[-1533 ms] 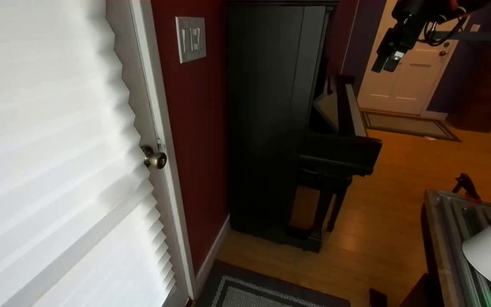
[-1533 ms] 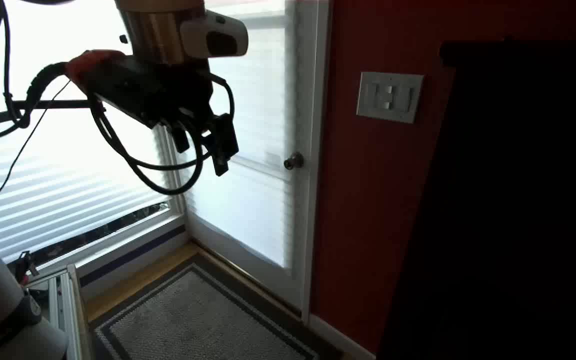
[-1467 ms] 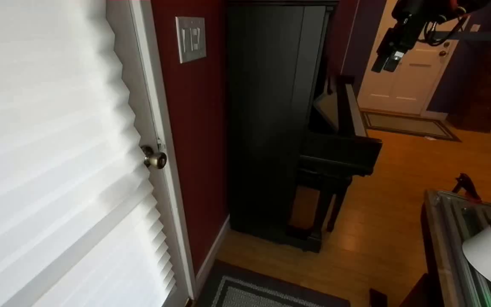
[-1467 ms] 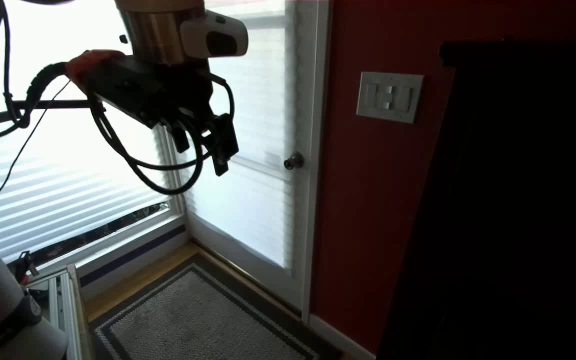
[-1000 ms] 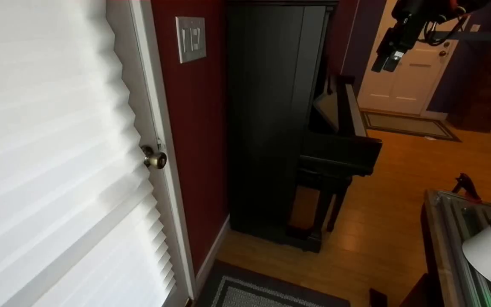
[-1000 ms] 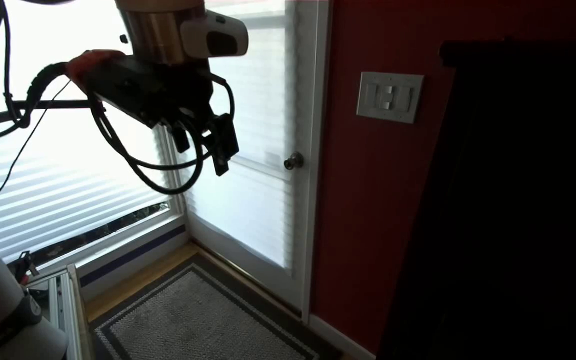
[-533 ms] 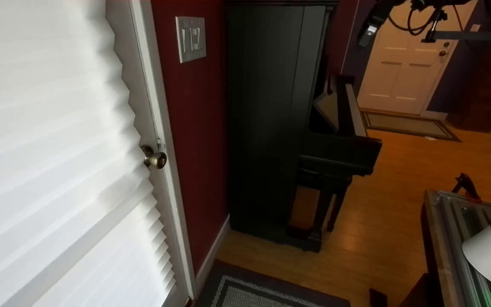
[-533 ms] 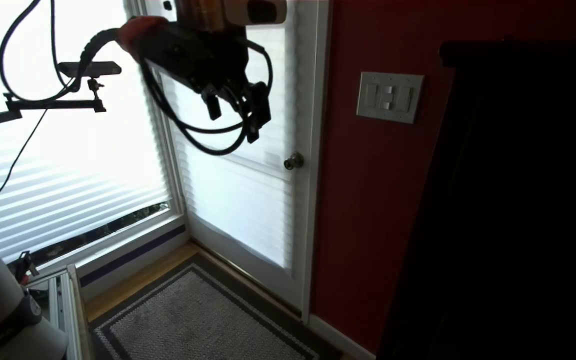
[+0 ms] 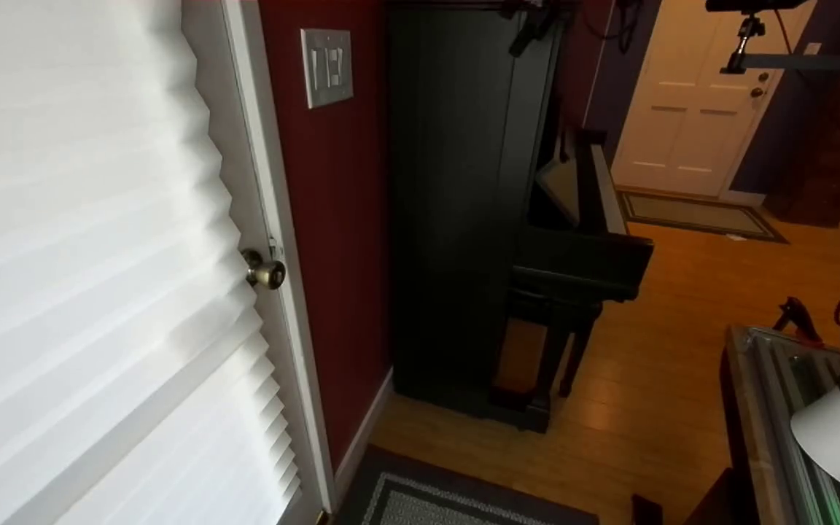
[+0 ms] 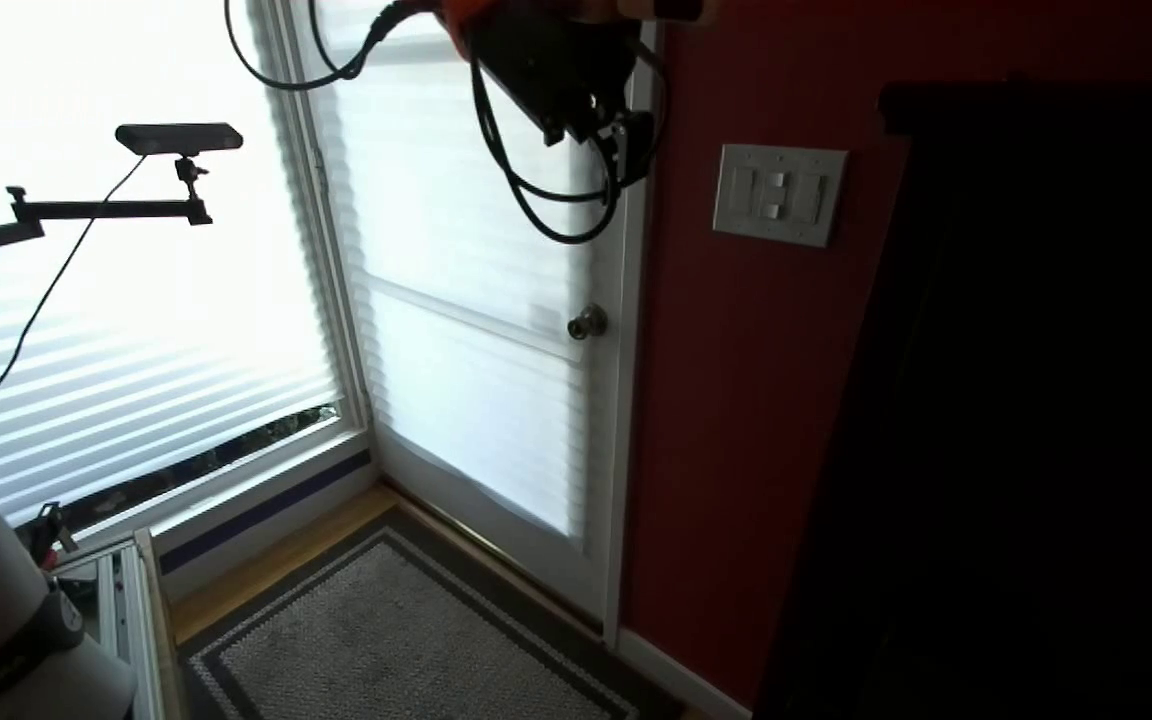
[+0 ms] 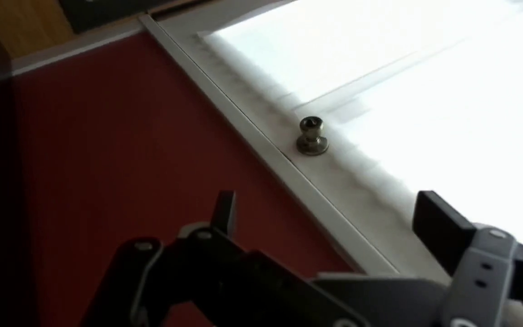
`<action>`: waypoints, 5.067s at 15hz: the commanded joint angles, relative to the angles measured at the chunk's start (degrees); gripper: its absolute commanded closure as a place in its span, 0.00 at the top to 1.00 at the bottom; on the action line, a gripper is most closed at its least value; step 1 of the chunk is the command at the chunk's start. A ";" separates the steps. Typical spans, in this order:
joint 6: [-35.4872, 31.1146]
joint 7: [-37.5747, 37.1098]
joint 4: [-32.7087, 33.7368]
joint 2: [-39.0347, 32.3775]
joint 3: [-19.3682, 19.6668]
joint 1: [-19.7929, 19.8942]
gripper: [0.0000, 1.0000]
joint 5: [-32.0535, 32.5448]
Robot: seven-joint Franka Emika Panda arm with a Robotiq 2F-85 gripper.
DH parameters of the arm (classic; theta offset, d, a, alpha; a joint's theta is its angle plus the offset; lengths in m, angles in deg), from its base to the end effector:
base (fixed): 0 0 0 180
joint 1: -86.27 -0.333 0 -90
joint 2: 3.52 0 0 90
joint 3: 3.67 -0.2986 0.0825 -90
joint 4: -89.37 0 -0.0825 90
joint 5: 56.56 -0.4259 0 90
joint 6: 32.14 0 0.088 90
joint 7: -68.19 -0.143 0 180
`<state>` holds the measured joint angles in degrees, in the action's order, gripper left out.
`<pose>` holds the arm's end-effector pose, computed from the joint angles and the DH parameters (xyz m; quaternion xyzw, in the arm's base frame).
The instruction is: Flip the left light switch on the wall
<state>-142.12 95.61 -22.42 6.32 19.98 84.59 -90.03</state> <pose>0.5532 -0.1712 0.5168 -0.9487 0.0356 -0.1806 0.2571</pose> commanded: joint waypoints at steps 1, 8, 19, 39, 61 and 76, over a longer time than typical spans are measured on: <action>3.92 -8.68 10.99 -10.86 -3.74 4.18 1.00 -3.89; 1.31 -15.69 15.34 -17.29 -11.20 8.42 1.00 -0.46; 1.20 -15.18 22.19 -22.18 -13.31 10.03 1.00 -2.56; 3.53 -20.49 64.96 -51.41 -22.69 14.78 0.00 3.20; -4.11 -20.20 77.75 -61.56 -25.68 14.35 0.00 0.91; 27.54 -31.59 77.38 -56.31 -21.09 12.48 0.00 9.73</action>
<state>-118.97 66.23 54.37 -51.25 -3.18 98.49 -84.00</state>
